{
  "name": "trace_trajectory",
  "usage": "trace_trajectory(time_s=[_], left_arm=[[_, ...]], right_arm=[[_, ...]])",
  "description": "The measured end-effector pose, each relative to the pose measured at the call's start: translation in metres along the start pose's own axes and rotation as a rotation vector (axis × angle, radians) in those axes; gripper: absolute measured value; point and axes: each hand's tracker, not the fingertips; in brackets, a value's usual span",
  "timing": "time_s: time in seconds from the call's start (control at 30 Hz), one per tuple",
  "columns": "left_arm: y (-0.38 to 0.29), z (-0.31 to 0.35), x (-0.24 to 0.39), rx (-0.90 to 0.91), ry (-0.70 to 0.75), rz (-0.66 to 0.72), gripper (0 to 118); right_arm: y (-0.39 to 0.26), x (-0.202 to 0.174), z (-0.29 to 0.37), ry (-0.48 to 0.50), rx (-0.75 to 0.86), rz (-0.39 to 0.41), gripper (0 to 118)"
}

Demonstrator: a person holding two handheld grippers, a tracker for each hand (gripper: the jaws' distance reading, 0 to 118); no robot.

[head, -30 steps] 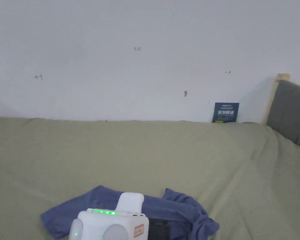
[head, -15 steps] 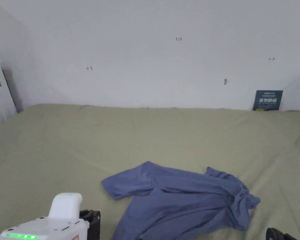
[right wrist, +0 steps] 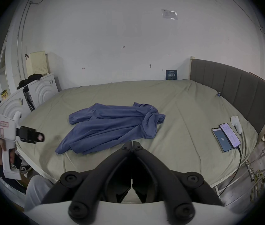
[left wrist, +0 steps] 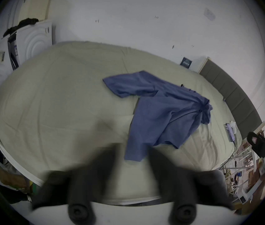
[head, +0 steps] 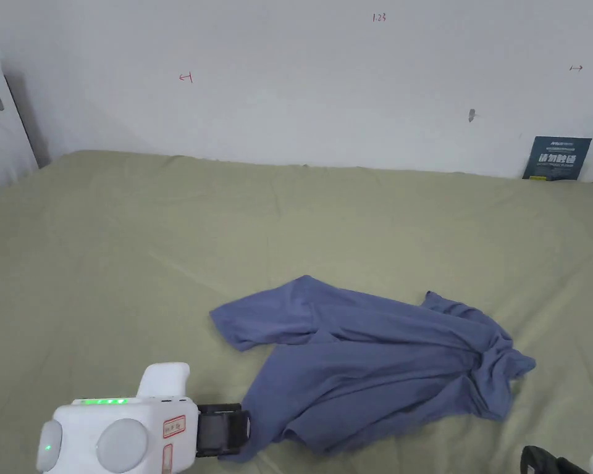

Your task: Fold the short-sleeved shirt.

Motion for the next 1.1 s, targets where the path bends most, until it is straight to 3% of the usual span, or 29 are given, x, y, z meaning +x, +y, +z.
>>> trace_trajectory(time_s=[0.03, 0.23, 0.4, 0.43, 0.47, 0.5, 0.77, 0.97, 1.1], left_arm=[[0.001, -0.009, 0.004, 0.048, -0.02, 0.03, 118], [0.016, -0.065, 0.017, -0.064, 0.016, 0.004, 113], [0.012, -0.081, 0.037, -0.072, 0.091, -0.113, 88], [0.01, -0.078, 0.036, -0.07, 0.096, -0.128, 75], [0.009, -0.072, 0.036, -0.052, 0.11, -0.12, 53], [0.012, -0.065, 0.034, -0.031, 0.103, -0.126, 0], [0.026, -0.053, 0.015, -0.038, -0.001, -0.06, 0], [0.027, -0.058, 0.014, -0.046, -0.007, -0.062, 0], [0.031, -0.057, 0.011, -0.05, -0.027, -0.058, 0]], right_arm=[[-0.001, 0.0, -0.003, 0.001, -0.009, 0.002, 1], [-0.006, 0.001, -0.023, -0.011, -0.06, 0.005, 1], [-0.009, 0.006, -0.035, -0.012, -0.097, -0.013, 1], [-0.009, 0.007, -0.036, -0.011, -0.097, -0.02, 1], [-0.009, 0.009, -0.037, -0.012, -0.1, -0.027, 1], [-0.01, 0.011, -0.038, -0.008, -0.106, -0.036, 1], [0.014, 0.029, -0.058, -0.048, -0.112, -0.052, 1], [0.088, 0.06, -0.134, -0.096, -0.11, 0.01, 1], [0.138, 0.083, -0.217, -0.117, -0.163, 0.099, 1]])
